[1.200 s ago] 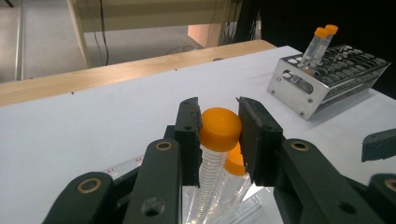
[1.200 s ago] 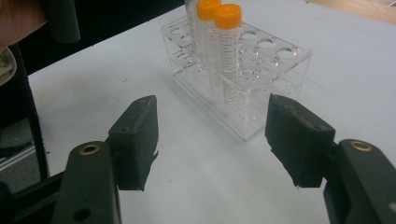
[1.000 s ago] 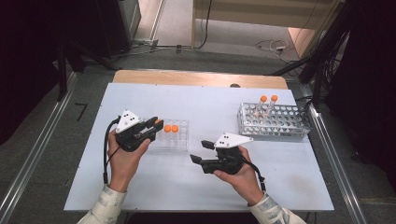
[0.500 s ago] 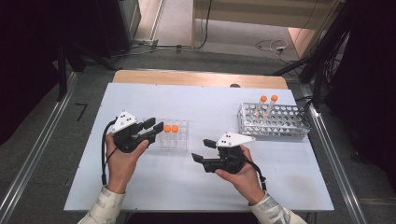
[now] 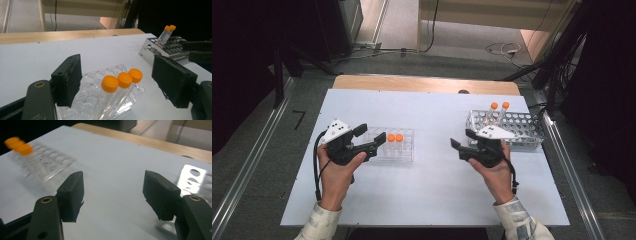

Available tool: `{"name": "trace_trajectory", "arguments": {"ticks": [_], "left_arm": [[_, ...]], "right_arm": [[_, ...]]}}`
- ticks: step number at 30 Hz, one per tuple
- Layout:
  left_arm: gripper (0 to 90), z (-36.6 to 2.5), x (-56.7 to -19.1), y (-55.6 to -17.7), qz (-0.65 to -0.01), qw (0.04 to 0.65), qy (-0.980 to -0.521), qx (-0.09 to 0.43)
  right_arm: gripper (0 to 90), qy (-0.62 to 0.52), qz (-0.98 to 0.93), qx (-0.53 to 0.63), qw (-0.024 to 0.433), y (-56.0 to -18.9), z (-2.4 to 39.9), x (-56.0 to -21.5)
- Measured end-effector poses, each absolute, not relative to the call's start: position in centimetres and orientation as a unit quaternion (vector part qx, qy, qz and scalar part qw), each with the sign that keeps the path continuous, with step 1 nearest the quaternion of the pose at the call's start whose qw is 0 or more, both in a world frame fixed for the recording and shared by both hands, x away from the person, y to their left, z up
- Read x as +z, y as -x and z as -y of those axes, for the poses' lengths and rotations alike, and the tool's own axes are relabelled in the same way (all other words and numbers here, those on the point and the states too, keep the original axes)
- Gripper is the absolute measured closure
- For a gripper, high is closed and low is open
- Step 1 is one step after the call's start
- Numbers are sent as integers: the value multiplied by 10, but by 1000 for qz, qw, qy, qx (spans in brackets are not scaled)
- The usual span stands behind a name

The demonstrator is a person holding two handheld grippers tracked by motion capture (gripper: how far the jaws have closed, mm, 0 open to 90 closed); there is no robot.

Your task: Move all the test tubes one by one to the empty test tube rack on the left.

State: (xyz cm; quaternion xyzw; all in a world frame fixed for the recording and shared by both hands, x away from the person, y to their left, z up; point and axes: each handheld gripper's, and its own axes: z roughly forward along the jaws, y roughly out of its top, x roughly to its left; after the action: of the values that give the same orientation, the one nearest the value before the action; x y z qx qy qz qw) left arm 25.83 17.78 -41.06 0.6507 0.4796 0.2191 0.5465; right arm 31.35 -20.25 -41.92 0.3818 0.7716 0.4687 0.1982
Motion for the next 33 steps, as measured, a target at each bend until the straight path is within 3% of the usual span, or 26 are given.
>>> {"name": "trace_trajectory", "arguments": {"ticks": [7, 10, 20, 33], "left_arm": [[243, -180, -409, -256, -481, 549, -647, 220], [244, -181, -409, -255, -481, 550, -647, 219], [249, -180, -411, -255, -480, 549, -649, 217], [258, -180, -413, -256, -480, 546, -653, 214]], "right_arm": [[328, -452, -726, 428, 293, -338, 242, -413], [341, -476, -716, 409, 307, -351, 250, -418], [490, -499, -713, 378, 316, -398, 263, -433], [650, -510, -718, 373, 292, -423, 271, -439]]}}
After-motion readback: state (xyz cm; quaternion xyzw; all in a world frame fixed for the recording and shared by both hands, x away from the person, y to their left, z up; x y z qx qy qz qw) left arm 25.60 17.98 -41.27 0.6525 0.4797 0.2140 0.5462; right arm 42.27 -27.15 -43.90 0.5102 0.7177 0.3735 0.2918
